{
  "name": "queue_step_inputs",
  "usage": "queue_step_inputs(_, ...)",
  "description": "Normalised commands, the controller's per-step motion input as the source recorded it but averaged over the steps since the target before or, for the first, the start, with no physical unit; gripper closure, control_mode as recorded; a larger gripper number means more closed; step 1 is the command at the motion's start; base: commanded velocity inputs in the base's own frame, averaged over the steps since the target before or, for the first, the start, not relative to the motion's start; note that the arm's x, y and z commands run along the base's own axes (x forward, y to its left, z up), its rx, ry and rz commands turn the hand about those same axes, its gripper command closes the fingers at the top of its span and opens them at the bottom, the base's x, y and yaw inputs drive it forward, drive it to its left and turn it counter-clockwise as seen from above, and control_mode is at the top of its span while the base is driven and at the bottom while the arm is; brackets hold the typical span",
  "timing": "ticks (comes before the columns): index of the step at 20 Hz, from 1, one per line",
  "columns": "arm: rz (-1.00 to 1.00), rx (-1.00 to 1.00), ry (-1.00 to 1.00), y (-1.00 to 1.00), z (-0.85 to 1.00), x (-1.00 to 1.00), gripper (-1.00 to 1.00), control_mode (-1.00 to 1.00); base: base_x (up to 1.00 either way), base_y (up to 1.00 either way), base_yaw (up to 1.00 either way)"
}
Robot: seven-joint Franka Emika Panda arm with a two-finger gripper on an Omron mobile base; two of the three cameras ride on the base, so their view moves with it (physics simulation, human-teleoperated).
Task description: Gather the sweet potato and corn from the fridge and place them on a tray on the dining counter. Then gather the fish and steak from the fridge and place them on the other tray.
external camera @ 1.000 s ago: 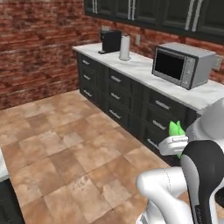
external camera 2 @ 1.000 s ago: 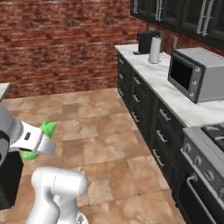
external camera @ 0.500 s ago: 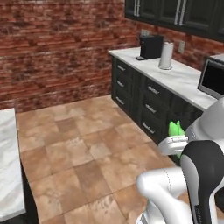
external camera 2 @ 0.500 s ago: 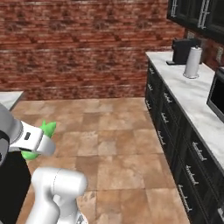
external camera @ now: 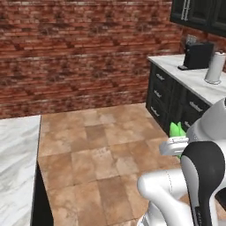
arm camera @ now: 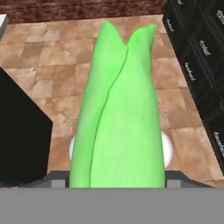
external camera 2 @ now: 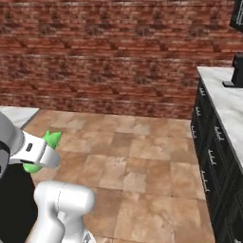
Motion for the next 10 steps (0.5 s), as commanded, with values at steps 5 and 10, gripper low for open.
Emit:
queue_step_inputs(5, 0.00, 0.00, 0.00, 0.00, 0.00, 0.00, 1.00, 1.00, 0.45, -0.47, 0.36)
queue_step_inputs(10, 0.00, 0.00, 0.00, 0.00, 0.00, 0.00, 1.00, 1.00, 0.54, -0.54, 0.33)
